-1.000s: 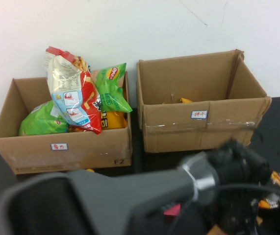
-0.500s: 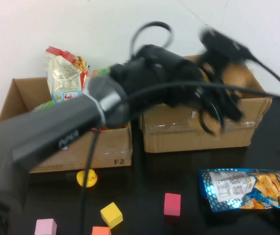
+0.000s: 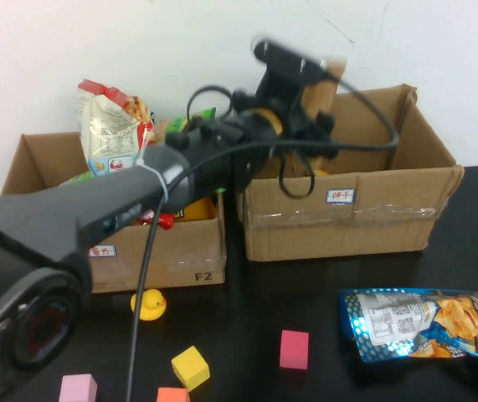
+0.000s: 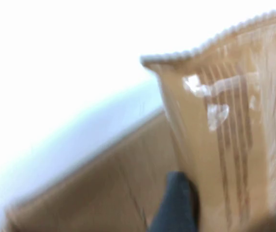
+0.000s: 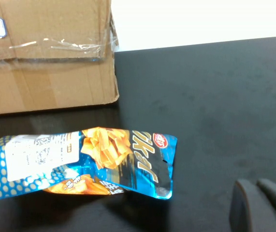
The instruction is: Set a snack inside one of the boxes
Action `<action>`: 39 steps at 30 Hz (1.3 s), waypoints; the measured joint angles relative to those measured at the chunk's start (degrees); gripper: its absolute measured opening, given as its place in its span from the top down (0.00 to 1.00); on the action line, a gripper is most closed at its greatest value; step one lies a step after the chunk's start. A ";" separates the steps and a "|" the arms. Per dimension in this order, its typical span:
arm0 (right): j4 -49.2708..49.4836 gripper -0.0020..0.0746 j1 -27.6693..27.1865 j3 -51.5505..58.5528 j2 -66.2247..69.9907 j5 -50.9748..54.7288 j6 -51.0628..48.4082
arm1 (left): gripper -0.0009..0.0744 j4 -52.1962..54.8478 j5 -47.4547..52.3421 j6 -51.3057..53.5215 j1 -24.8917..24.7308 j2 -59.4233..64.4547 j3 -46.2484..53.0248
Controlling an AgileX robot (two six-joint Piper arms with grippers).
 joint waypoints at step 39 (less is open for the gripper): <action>0.00 0.98 0.00 0.00 0.00 0.00 0.00 | 0.99 5.01 5.32 -3.91 0.34 -70.60 66.30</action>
